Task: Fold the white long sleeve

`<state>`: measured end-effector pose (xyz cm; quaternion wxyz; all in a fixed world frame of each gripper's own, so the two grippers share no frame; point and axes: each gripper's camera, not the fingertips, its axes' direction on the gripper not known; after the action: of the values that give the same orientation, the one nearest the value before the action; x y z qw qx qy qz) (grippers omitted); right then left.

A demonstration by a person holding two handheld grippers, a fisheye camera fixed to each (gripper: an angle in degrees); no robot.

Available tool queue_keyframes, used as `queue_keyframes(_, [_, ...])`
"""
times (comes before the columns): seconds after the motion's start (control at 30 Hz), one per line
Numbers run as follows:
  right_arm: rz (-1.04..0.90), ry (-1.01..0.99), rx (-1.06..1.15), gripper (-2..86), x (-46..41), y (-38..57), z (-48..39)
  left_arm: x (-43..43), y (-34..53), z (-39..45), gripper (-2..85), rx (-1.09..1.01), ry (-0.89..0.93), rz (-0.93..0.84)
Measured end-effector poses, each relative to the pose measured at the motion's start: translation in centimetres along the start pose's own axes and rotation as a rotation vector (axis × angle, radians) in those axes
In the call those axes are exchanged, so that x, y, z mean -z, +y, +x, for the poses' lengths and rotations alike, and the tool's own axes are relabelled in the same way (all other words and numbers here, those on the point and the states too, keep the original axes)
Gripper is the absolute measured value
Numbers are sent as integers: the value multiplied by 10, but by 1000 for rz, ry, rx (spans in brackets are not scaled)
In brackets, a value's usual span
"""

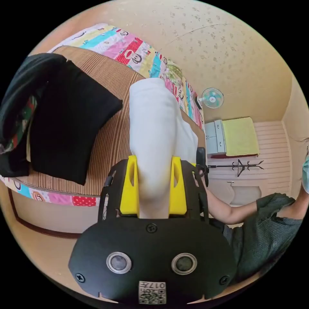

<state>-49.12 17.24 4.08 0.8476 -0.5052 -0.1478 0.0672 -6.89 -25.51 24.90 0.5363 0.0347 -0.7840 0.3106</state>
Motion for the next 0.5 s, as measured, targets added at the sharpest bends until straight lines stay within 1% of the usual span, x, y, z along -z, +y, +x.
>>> queue_keyframes(0.03, [37,24,-7,139,-38,-25,-4,18,-5,-6,158,-2,-39,16])
queue_keyframes(0.1, [79,84,-26,134,-88,-59,2,74,-24,-36,166,30,-259,92])
queue_keyframes(0.13, [47,161,-45,127,-117,-78,12,84,-26,-45,166,61,-330,111])
queue_keyframes(0.17, [10,210,-66,121,-129,-85,19,100,-26,-61,167,154,-455,142])
queue_keyframes(0.2, [-75,325,-126,110,-149,-92,30,110,-22,-69,167,193,-492,158])
queue_keyframes(0.23, [-125,418,-144,99,-157,-90,32,113,-18,-70,165,190,-486,169])
queue_keyframes(0.3, [-162,478,-89,85,-154,-72,21,110,15,-65,153,181,-484,241])
queue_keyframes(0.33, [-192,501,-79,74,-144,-55,15,105,26,-63,149,188,-492,254])
queue_keyframes(0.4, [-229,497,-105,54,-118,-22,12,80,73,-60,138,254,-494,308])
queue_keyframes(0.43, [-225,486,-138,39,-93,4,9,72,87,-60,134,271,-475,327])
queue_keyframes(0.5, [-165,509,-211,24,-46,46,2,30,134,-55,110,326,-332,374])
